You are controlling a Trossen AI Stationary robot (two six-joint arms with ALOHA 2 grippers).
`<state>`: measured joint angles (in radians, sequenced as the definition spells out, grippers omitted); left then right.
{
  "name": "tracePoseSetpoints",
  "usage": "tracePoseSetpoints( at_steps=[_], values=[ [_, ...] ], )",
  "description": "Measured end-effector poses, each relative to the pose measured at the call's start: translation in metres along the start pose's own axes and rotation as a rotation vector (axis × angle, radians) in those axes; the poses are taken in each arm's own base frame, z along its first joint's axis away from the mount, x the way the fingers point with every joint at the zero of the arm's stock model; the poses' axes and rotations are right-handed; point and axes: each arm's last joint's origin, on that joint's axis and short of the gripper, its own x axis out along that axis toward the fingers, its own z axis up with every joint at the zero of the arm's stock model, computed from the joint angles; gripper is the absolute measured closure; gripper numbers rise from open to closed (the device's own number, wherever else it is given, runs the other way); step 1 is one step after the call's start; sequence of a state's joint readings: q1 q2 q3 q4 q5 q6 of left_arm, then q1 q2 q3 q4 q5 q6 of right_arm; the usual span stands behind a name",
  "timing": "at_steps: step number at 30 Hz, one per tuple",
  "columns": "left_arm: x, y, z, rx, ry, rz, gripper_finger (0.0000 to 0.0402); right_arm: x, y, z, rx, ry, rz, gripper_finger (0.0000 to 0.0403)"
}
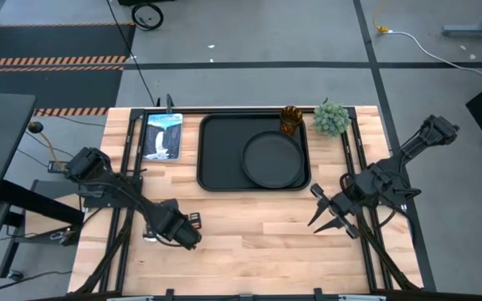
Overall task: Pick and place plate/cup/fork/spoon on tray
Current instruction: Put the orange fork on the black tray to the left of the black plate
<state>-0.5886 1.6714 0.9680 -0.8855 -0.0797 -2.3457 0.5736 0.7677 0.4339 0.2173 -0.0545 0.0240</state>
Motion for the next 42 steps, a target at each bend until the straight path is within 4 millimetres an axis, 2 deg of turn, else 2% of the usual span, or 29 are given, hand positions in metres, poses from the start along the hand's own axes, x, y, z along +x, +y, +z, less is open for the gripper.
tracePoseSetpoints(
  at_steps=[8, 21, 26, 31, 42],
  values=[
    [0.016, 0.006, 0.002, -0.021, 0.058, 0.017, 0.0250, 0.000, 0.005, 0.001, -0.014, -0.016, 0.026, 0.0286],
    [0.017, 0.004, 0.007, 0.004, 0.062, 0.046, 0.0251, 0.000, 0.005, 0.003, -0.030, -0.036, 0.020, 0.0286],
    [0.010, 0.005, 0.010, 0.049, 0.086, 0.029, 0.0251, 0.000, 0.005, 0.004, -0.032, -0.040, 0.020, 0.0286],
    [0.003, 0.006, 0.014, 0.148, 0.122, 0.043, 0.0251, 0.000, 0.005, 0.005, -0.033, -0.052, 0.020, 0.0286],
    [0.006, 0.001, 0.029, 0.540, 0.101, 0.088, 0.0276, 0.000, 0.005, 0.006, -0.032, -0.059, 0.019, 0.0286]
  ],
)
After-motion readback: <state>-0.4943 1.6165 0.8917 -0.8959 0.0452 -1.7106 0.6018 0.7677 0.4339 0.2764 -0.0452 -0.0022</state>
